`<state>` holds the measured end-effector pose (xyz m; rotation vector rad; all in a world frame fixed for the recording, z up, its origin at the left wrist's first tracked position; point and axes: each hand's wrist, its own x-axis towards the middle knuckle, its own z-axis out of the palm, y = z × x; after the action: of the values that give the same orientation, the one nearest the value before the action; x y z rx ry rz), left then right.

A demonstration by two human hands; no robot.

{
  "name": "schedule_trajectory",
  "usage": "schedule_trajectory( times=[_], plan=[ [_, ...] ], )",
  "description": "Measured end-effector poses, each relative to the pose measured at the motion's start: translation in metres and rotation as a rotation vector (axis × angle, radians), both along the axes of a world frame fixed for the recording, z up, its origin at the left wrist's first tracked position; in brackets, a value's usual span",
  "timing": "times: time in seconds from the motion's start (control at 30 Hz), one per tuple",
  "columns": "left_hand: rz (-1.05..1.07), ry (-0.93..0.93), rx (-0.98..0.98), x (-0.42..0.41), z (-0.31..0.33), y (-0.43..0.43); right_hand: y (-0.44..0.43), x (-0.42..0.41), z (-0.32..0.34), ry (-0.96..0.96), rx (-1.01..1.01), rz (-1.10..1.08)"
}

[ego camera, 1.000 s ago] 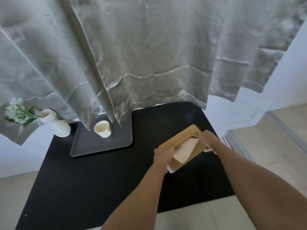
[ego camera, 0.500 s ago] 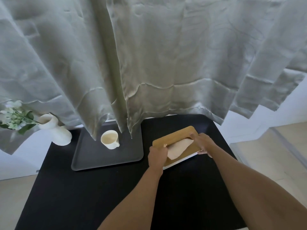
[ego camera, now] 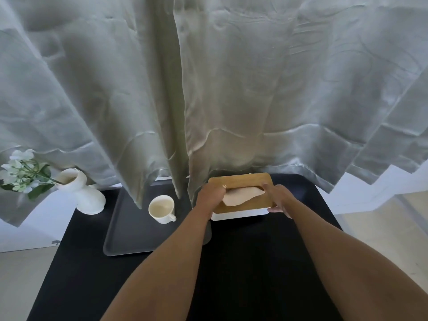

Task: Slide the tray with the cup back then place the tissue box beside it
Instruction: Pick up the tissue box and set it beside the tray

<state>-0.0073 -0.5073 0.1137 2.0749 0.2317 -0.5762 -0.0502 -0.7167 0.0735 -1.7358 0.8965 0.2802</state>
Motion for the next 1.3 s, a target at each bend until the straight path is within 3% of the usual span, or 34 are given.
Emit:
schedule_trajectory(
  times=[0.27, 1.3],
  plan=[
    [0.037, 0.121, -0.051, 0.045, -0.015, -0.003, -0.011, 0.039, -0.009, 0.042, 0.018, 0.062],
    [0.132, 0.172, -0.083, 0.116, -0.054, -0.029, -0.035, 0.096, -0.020, 0.061, -0.121, 0.167]
  ],
)
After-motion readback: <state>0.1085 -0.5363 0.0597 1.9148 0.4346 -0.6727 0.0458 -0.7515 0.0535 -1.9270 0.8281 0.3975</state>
